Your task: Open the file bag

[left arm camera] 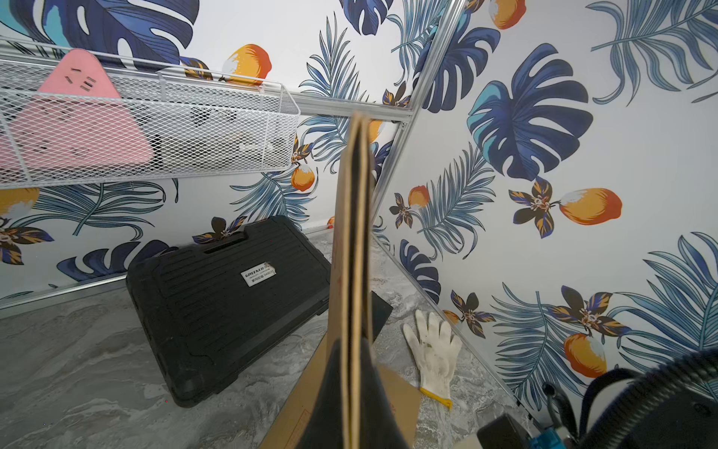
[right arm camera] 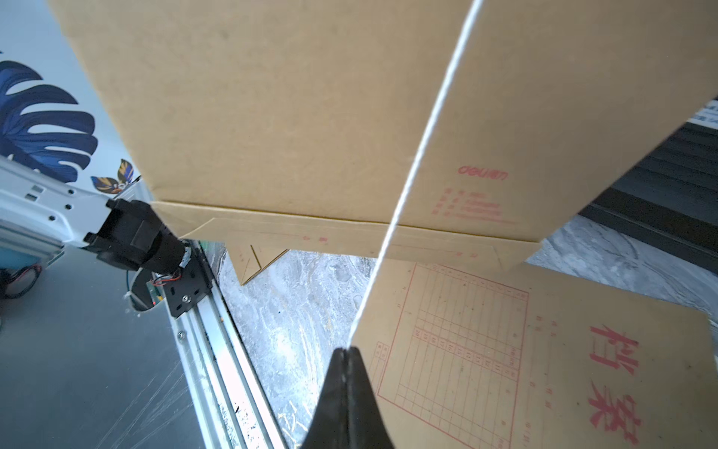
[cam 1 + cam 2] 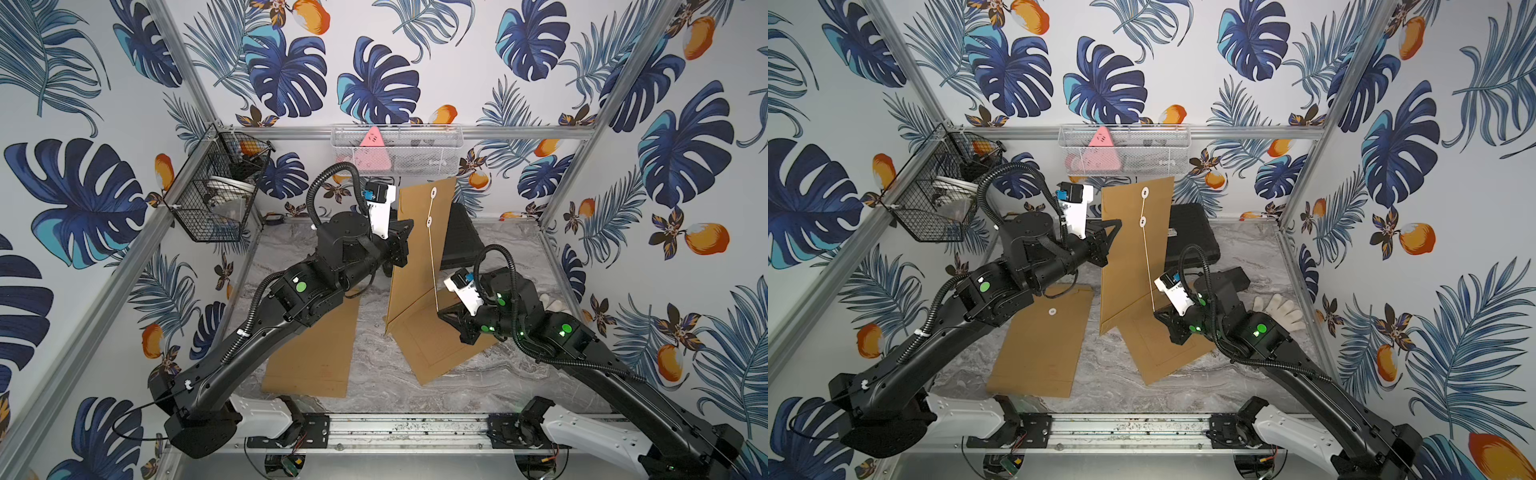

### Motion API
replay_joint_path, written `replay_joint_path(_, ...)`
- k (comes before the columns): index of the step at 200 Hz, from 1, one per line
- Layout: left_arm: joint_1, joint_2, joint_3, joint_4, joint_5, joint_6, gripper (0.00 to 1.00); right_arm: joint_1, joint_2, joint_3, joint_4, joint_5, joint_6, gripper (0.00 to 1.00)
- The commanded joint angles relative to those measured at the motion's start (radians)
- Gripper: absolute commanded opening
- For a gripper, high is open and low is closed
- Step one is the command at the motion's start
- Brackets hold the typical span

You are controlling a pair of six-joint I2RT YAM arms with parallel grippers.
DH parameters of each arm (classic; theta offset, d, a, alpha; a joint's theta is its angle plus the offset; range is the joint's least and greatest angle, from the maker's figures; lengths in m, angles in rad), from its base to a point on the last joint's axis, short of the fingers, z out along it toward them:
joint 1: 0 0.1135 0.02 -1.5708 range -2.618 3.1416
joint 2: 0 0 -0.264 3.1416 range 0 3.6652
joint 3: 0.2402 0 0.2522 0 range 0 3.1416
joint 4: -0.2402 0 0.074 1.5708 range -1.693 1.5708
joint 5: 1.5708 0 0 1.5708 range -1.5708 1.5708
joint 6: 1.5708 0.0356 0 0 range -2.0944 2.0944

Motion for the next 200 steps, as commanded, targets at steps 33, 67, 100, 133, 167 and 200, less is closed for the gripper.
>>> replay_joint_path(33, 0.008, -0.011, -0.014, 0.045, -0.012, -0.020, 0.00, 0.014, 0.033, 0.015, 0.023, -0.134, -0.056, 0.00)
replay_joint_path(67, 0.008, -0.007, -0.022, 0.027, -0.017, 0.004, 0.00, 0.016, 0.017, 0.014, 0.053, -0.089, -0.018, 0.00)
replay_joint_path(100, 0.008, 0.020, -0.026, -0.042, -0.059, 0.091, 0.00, 0.016, 0.007, 0.043, 0.105, -0.005, 0.074, 0.00)
replay_joint_path(133, 0.008, 0.046, -0.034, -0.098, -0.085, 0.161, 0.00, 0.016, 0.005, 0.090, 0.168, -0.062, 0.124, 0.00)
replay_joint_path(167, 0.008, 0.063, -0.043, -0.131, -0.089, 0.197, 0.00, 0.015, -0.007, 0.163, 0.227, -0.113, 0.152, 0.00)
replay_joint_path(200, 0.007, 0.072, -0.064, -0.143, -0.088, 0.204, 0.00, 0.016, -0.028, 0.205, 0.277, -0.123, 0.172, 0.00)
